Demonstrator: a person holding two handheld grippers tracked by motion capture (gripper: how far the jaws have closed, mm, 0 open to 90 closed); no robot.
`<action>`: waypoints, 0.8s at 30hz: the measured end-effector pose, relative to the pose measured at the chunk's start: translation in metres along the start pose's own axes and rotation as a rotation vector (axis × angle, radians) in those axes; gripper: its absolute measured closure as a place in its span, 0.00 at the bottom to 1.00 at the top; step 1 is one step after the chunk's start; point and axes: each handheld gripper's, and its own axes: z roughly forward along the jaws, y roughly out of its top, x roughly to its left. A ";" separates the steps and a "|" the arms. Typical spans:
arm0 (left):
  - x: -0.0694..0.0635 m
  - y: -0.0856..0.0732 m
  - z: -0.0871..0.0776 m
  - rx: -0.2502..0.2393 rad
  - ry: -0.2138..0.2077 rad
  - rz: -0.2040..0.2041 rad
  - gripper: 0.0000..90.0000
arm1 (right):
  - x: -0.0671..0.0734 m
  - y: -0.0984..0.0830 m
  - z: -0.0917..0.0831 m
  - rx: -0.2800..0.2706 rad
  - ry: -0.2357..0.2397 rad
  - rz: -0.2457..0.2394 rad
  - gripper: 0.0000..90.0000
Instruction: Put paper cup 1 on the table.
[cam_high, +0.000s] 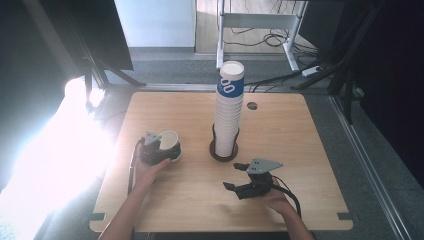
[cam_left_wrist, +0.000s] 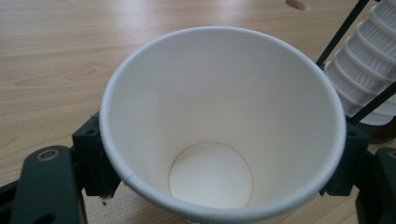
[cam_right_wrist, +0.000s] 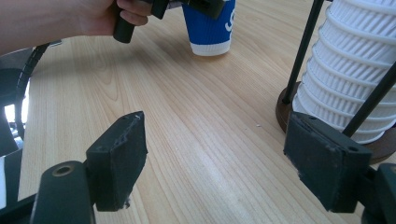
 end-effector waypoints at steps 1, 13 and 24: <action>-0.001 0.000 0.001 0.003 0.008 0.003 0.21 | 0.000 0.000 0.000 0.000 0.000 0.000 0.24; -0.003 -0.001 0.003 0.002 0.020 0.014 0.16 | -0.001 0.000 -0.002 -0.003 -0.005 0.002 0.24; -0.008 -0.003 -0.009 -0.023 0.022 0.019 0.10 | -0.003 -0.001 -0.006 -0.007 -0.015 0.006 0.24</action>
